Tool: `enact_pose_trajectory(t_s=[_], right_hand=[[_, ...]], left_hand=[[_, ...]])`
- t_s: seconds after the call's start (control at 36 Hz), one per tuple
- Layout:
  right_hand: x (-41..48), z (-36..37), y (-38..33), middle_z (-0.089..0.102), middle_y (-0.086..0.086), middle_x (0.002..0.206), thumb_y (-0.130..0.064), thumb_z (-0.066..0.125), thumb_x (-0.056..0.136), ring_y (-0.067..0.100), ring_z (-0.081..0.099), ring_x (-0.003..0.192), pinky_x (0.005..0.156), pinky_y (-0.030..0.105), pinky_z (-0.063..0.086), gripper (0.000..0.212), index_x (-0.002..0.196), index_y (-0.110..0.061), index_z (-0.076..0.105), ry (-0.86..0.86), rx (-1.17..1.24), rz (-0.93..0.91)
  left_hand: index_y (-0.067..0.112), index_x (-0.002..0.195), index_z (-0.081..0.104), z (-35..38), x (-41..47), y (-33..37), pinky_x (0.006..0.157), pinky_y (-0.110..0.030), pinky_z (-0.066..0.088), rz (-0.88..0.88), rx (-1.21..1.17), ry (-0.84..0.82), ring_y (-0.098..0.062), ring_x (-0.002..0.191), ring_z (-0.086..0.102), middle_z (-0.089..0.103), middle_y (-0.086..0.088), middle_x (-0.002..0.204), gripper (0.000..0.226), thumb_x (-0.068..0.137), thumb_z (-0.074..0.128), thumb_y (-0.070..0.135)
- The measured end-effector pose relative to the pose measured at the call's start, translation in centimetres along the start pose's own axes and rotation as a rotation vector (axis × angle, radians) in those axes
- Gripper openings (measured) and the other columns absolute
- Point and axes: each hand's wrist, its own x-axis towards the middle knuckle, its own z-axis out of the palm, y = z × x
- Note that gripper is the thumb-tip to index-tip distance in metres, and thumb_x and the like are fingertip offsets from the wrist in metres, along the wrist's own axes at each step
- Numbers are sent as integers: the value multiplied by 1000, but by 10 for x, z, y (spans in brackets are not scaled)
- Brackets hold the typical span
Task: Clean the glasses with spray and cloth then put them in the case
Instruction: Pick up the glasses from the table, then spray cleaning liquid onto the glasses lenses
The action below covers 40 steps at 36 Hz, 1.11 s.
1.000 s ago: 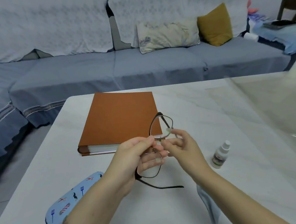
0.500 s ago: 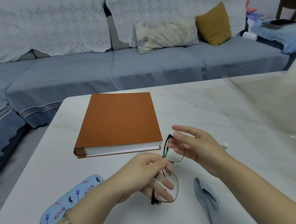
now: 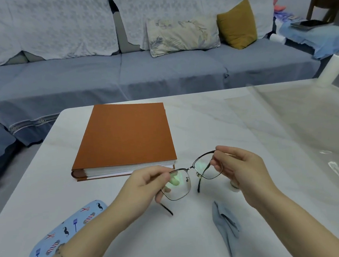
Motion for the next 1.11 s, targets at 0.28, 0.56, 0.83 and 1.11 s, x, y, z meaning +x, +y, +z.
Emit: enact_pose_trajectory(t_s=[0.28, 0.56, 0.83, 1.11], right_hand=[[7, -69, 33, 44, -3, 114, -21, 70, 77, 16, 50, 101, 90, 25, 40, 55, 126, -16, 46, 279, -714, -367], [30, -67, 65, 60, -3, 78, -17, 60, 84, 19, 55, 74, 58, 12, 40, 6, 82, -17, 55, 91, -690, -179], [1, -34, 23, 58, 11, 65, -22, 67, 69, 23, 53, 50, 46, 30, 48, 48, 115, -31, 54, -456, 300, 227], [-17, -18, 14, 61, 7, 77, -24, 70, 77, 12, 51, 47, 36, 18, 44, 55, 121, -47, 47, -905, 673, 354]], left_hand=[[12, 78, 72, 4, 7, 4, 74, -30, 43, -95, -341, 247, -16, 52, 38, 73, 4, 66, 26, 89, 49, 8], [6, 78, 67, 6, 7, 7, 64, -26, 44, -162, -456, 308, -6, 32, 36, 70, -4, 71, 24, 89, 47, 6], [4, 84, 67, -4, -2, 1, 69, -30, 44, -191, -458, 303, -8, 36, 42, 71, -13, 90, 23, 90, 45, 7], [4, 90, 67, -8, -12, 7, 70, -29, 46, -163, -430, 283, -9, 38, 42, 70, -9, 88, 24, 90, 43, 3]])
